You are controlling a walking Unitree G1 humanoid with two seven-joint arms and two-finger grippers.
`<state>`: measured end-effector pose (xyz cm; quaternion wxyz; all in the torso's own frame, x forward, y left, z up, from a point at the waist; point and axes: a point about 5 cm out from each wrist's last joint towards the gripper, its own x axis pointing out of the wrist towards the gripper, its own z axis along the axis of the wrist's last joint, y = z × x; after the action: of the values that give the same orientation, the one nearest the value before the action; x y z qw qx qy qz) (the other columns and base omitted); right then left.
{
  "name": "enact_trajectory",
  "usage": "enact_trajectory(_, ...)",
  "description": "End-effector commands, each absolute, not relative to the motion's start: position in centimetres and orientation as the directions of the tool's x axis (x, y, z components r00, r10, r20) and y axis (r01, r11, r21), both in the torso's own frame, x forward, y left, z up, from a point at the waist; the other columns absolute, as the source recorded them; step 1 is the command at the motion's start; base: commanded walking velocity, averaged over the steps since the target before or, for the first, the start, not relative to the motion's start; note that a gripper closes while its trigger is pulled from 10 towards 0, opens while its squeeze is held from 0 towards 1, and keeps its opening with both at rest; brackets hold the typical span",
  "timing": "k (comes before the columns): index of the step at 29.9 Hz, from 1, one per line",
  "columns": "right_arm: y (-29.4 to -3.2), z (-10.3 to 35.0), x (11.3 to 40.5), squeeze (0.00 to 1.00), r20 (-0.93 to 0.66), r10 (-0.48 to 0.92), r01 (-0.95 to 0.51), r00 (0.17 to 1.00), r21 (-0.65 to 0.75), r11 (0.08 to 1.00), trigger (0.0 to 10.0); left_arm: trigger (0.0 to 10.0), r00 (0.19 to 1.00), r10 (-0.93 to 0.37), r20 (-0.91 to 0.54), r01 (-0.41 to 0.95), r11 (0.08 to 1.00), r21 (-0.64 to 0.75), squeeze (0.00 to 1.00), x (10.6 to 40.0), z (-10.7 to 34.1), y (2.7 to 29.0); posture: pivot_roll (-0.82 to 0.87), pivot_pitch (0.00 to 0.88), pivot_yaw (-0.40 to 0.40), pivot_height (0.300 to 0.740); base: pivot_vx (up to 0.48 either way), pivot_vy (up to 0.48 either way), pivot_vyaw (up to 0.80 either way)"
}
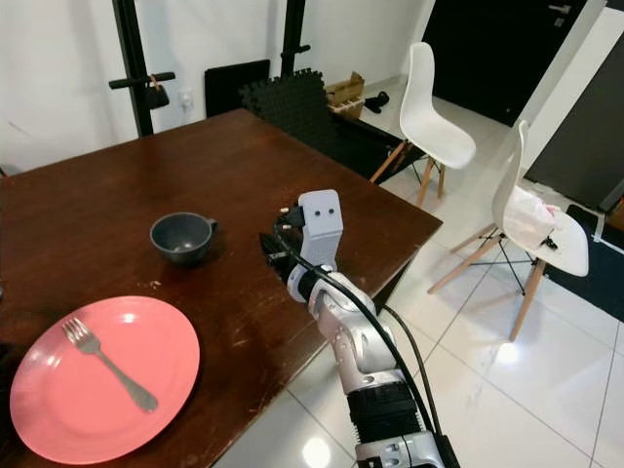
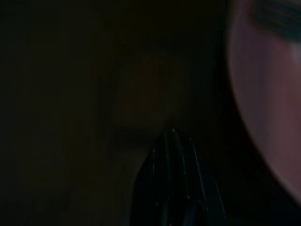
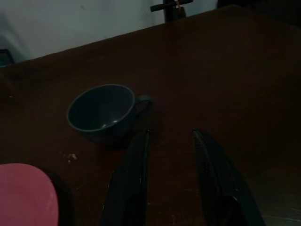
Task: Setting the table
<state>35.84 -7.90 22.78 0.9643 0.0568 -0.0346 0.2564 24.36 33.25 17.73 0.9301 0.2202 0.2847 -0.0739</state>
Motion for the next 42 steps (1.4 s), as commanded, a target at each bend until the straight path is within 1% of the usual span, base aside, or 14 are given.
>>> enact_trajectory(1, -7.8, 22.6, 35.7, 0.00, 0.086, 0.509, -0.515, 0.857, 0.086, 0.853, 10.0, 10.0, 0.805, -0.072, -0.589, 0.328, 0.881, 0.341, 0.00, 23.6, 17.5, 32.8, 0.12, 0.114, -0.048, 0.740, 0.000, 0.000, 0.00)
enact_trajectory(5, -7.6, 22.6, 35.6, 0.00, 0.084, 0.521, -0.527, 0.850, 0.086, 0.846, 10.0, 10.0, 0.764, -0.140, -0.630, 0.402, 0.866, 0.296, 0.00, 22.6, 16.7, 32.2, 0.12, 0.117, -0.051, 0.740, 0.000, 0.000, 0.00)
enact_trajectory(6, -7.5, 22.6, 35.5, 0.00, 0.084, 0.525, -0.531, 0.847, 0.086, 0.843, 10.0, 10.0, 0.744, -0.180, -0.644, 0.440, 0.857, 0.268, 0.00, 22.2, 16.5, 31.7, 0.12, 0.117, -0.051, 0.740, 0.000, 0.000, 0.00)
enact_trajectory(7, -7.4, 22.7, 35.5, 0.00, 0.083, 0.533, -0.539, 0.842, 0.087, 0.838, 10.0, 10.0, 0.702, -0.300, -0.646, 0.537, 0.819, 0.203, 0.00, 21.6, 16.4, 30.0, 0.11, 0.124, -0.052, 0.740, 0.000, 0.000, 0.00)
enact_trajectory(8, -7.4, 22.7, 35.5, 0.00, 0.083, 0.533, -0.539, 0.842, 0.087, 0.838, 10.0, 10.0, 0.702, -0.300, -0.646, 0.537, 0.819, 0.203, 0.00, 21.6, 16.4, 30.0, 0.11, 0.124, -0.052, 0.740, 0.000, 0.000, 0.00)
enact_trajectory(9, -7.4, 22.7, 35.4, 0.00, 0.082, 0.535, -0.540, 0.841, 0.088, 0.837, 10.0, 10.0, 0.675, -0.379, -0.633, 0.596, 0.786, 0.166, 0.00, 21.3, 16.7, 29.0, 0.11, 0.124, -0.052, 0.740, 0.000, 0.000, 0.00)
enact_trajectory(16, -7.3, 22.7, 35.4, 0.00, 0.084, 0.536, -0.542, 0.840, 0.094, 0.835, 10.0, 10.0, 0.619, -0.486, -0.617, 0.693, 0.708, 0.137, 0.00, 20.7, 17.8, 28.1, 0.11, 0.128, -0.052, 0.740, 0.000, 0.000, 0.00)
enact_trajectory(22, -7.2, 22.8, 35.3, 0.00, 0.085, 0.538, -0.545, 0.838, 0.094, 0.833, 10.0, 10.0, 0.614, -0.497, -0.613, 0.705, 0.694, 0.143, 0.00, 20.8, 17.8, 27.6, 0.10, 0.133, -0.049, 0.740, 0.000, 0.000, 0.00)
enact_trajectory(28, -7.3, 22.8, 35.3, 0.00, 0.085, 0.536, -0.542, 0.840, 0.095, 0.835, 10.0, 10.0, 0.608, -0.427, -0.669, 0.714, 0.663, 0.225, 0.00, 20.6, 17.7, 28.8, 0.10, 0.134, -0.051, 0.740, 0.000, 0.000, 0.00)
enact_trajectory(32, -7.3, 22.8, 35.3, 0.00, 0.088, 0.536, -0.543, 0.840, 0.098, 0.834, 10.0, 10.0, 0.652, -0.367, -0.664, 0.690, 0.650, 0.318, 0.00, 21.1, 19.8, 31.3, 0.11, 0.136, -0.052, 0.740, 0.000, 0.000, 0.00)
enact_trajectory(35, -7.3, 22.9, 35.3, 0.00, 0.091, 0.537, -0.544, 0.839, 0.099, 0.833, 10.0, 10.0, 0.693, -0.381, -0.612, 0.666, 0.663, 0.342, 0.00, 21.7, 21.3, 31.5, 0.11, 0.137, -0.054, 0.740, 0.000, 0.000, 0.00)
enact_trajectory(37, -7.2, 23.1, 35.2, 0.00, 0.102, 0.539, -0.548, 0.836, 0.103, 0.830, 10.0, 10.0, 0.753, -0.458, -0.473, 0.632, 0.704, 0.324, 0.00, 23.2, 22.8, 29.8, 0.10, 0.137, -0.054, 0.740, 0.000, 0.000, 0.00)
enact_trajectory(39, -7.2, 23.1, 35.2, 0.00, 0.105, 0.540, -0.549, 0.835, 0.103, 0.829, 10.0, 10.0, 0.759, -0.474, -0.447, 0.629, 0.713, 0.310, 0.00, 23.5, 22.9, 29.2, 0.10, 0.136, -0.053, 0.740, 0.000, 0.000, 0.00)
enact_trajectory(42, -6.8, 23.3, 35.1, 0.00, 0.115, 0.554, -0.565, 0.824, 0.104, 0.819, 10.0, 10.0, 0.764, -0.525, -0.375, 0.632, 0.726, 0.272, 0.00, 24.4, 22.4, 26.8, 0.09, 0.136, -0.051, 0.740, 0.000, 0.000, 0.00)
